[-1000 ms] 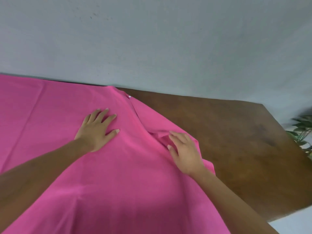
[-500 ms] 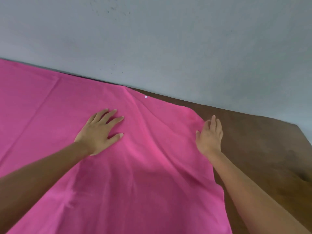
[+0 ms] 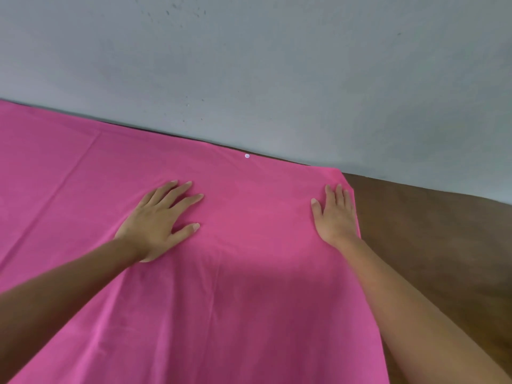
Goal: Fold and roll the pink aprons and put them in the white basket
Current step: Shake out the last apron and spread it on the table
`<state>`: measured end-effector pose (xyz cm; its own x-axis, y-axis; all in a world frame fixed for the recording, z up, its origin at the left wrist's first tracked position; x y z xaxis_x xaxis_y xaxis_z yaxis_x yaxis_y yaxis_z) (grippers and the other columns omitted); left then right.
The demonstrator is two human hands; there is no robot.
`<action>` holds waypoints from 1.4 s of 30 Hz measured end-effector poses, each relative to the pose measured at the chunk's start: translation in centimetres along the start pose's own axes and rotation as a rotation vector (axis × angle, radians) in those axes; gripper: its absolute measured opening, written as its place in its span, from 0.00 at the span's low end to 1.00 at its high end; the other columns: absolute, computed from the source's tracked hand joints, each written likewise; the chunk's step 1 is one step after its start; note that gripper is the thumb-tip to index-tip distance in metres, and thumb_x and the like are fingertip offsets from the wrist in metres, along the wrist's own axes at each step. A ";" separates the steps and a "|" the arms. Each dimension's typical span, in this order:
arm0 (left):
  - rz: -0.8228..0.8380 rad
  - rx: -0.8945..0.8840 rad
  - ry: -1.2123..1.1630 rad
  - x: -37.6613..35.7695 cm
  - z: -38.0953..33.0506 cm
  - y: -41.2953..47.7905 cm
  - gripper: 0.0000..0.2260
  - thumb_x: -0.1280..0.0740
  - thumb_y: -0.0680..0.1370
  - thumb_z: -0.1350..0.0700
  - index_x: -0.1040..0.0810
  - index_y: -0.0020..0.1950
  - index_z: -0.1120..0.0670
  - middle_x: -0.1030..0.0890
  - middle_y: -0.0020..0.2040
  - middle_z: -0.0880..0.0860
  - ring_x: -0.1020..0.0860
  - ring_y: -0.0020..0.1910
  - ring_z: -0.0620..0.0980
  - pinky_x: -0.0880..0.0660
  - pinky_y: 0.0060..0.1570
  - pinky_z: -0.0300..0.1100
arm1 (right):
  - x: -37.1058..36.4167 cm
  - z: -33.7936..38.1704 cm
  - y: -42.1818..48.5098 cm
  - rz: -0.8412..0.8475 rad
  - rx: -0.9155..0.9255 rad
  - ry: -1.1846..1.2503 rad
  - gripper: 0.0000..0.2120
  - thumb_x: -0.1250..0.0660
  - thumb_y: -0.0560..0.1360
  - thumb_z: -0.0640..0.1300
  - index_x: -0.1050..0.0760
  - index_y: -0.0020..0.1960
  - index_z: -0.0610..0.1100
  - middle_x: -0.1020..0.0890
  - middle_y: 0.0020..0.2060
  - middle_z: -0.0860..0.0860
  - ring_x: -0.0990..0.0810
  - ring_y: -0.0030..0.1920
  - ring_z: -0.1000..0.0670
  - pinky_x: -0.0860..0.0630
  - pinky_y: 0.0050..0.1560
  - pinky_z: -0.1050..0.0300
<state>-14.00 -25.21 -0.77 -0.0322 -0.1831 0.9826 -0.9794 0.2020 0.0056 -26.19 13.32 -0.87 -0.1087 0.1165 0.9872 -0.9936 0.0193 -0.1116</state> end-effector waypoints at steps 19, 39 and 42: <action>0.002 -0.004 0.058 -0.3 -0.1 0.2 0.33 0.59 0.79 0.29 0.49 0.82 0.40 0.49 0.83 0.47 0.53 0.82 0.51 0.49 0.80 0.52 | 2.3 -1.9 3.6 0.027 -0.103 -0.045 0.36 0.53 0.81 0.67 0.47 0.81 0.46 0.46 0.81 0.49 0.44 0.76 0.38 0.44 0.75 0.41; -0.016 -0.136 0.058 0.2 -1.4 0.0 0.34 0.58 0.80 0.32 0.40 0.81 0.48 0.41 0.81 0.55 0.44 0.79 0.61 0.46 0.77 0.60 | -0.8 -2.4 -24.4 -0.002 -0.057 -0.037 0.41 0.63 0.76 0.71 0.45 0.81 0.51 0.42 0.80 0.52 0.44 0.79 0.48 0.42 0.76 0.46; -0.021 -0.254 0.134 0.5 -2.8 -0.2 0.34 0.57 0.82 0.33 0.34 0.79 0.51 0.35 0.79 0.55 0.38 0.77 0.60 0.42 0.75 0.60 | -1.4 -3.2 -28.4 -0.007 -0.074 -0.055 0.40 0.62 0.77 0.70 0.44 0.81 0.51 0.42 0.80 0.53 0.44 0.78 0.49 0.42 0.75 0.49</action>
<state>-13.27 -22.69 0.28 0.0310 -0.0647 0.9974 -0.8978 0.4367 0.0562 2.25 15.80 0.54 -0.1054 0.0618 0.9925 -0.9894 0.0938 -0.1109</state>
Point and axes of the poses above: each hand's wrist, its own y-axis towards the middle knuckle, its own x-axis out of the back of the hand, z = x × y, the point moved 9 cm from there along y, towards the middle knuckle
